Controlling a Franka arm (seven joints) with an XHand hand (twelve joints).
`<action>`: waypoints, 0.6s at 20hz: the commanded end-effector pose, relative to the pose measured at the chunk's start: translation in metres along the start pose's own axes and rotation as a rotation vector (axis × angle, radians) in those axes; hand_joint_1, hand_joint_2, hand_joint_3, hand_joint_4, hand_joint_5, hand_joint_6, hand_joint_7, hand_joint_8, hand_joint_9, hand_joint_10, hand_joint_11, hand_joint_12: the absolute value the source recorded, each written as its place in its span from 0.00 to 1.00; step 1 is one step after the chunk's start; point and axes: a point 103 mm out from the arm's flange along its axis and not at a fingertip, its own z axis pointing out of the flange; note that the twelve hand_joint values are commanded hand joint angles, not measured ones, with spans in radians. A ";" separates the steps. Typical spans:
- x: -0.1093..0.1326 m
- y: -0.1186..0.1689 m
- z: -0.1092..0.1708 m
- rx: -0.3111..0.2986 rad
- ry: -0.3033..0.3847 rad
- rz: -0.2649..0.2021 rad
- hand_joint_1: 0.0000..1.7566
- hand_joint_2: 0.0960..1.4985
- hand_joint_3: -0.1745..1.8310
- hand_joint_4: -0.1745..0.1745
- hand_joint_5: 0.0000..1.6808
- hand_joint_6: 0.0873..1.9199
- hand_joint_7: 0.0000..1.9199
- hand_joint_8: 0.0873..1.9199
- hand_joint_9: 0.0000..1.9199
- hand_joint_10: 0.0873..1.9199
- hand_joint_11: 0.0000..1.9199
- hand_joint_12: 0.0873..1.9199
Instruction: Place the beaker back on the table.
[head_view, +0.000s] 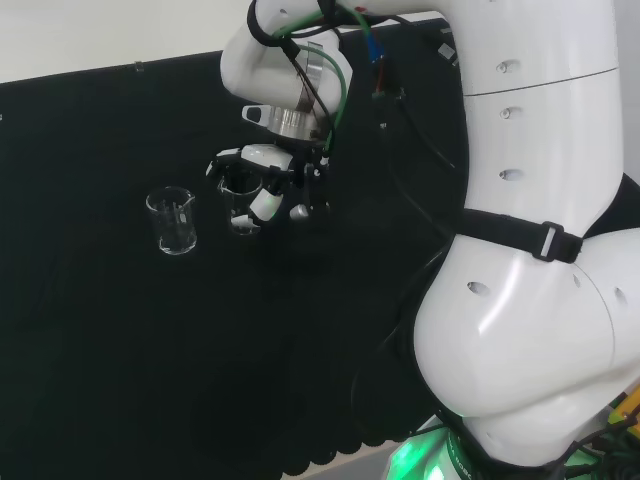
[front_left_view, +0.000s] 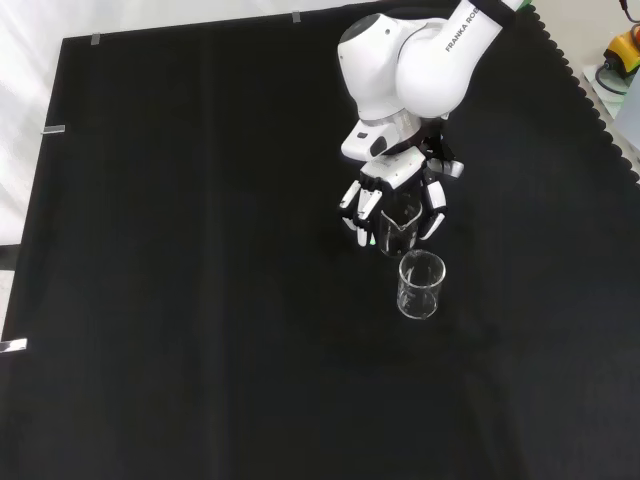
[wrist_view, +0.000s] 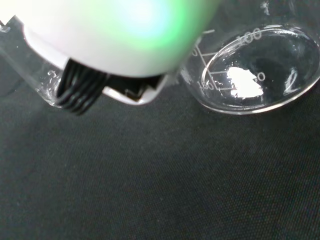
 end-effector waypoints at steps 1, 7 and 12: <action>0.000 -0.001 0.001 0.022 0.003 0.003 0.63 0.16 0.65 0.40 0.20 0.24 0.37 0.34 0.42 0.27 0.13 0.68; 0.002 0.000 0.002 0.051 0.009 -0.007 0.61 0.16 0.65 0.40 0.20 0.22 0.36 0.34 0.41 0.28 0.12 0.68; 0.003 0.000 0.003 0.076 0.003 -0.011 0.57 0.16 0.65 0.40 0.20 0.20 0.34 0.34 0.38 0.28 0.10 0.69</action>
